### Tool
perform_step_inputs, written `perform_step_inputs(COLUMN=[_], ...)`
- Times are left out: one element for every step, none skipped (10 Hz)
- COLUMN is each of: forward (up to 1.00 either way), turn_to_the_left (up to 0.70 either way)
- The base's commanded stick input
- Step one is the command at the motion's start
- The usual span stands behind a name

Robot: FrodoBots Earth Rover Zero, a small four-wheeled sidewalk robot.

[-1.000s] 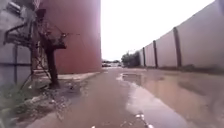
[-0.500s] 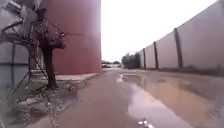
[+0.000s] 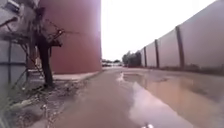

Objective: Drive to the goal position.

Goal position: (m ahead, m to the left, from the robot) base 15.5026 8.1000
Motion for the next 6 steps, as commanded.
perform_step_inputs(forward=[0.3,0.3,0.3,0.3,0.3,0.3], turn_to_the_left=[0.0,0.0,0.0,0.0,0.0,0.0])
